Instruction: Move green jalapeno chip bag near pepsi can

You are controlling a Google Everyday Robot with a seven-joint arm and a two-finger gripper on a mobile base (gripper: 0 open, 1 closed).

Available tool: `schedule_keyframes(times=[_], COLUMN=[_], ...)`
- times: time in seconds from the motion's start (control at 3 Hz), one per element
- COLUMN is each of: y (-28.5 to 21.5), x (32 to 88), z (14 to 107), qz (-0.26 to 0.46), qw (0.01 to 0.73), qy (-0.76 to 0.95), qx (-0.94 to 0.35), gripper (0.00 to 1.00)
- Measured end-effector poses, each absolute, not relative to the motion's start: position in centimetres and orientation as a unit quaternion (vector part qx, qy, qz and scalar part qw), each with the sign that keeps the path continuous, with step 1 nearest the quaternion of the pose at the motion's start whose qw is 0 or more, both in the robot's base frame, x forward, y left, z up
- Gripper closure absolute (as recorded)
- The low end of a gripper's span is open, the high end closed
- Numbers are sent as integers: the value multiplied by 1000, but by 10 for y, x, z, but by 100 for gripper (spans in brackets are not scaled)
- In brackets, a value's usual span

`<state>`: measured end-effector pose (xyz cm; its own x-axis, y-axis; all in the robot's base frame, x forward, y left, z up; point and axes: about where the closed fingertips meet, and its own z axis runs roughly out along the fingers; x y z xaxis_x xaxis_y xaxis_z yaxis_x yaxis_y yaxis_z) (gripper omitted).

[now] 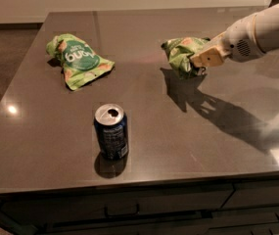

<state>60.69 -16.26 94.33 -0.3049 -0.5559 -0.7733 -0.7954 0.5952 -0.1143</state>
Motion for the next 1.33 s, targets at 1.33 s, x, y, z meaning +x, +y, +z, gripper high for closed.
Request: schedule_keyframes(times=[1.33], y=[-91], x=[471], z=[897], qz=[245], qw=[325], qy=[729], qx=[-550], gripper=[77])
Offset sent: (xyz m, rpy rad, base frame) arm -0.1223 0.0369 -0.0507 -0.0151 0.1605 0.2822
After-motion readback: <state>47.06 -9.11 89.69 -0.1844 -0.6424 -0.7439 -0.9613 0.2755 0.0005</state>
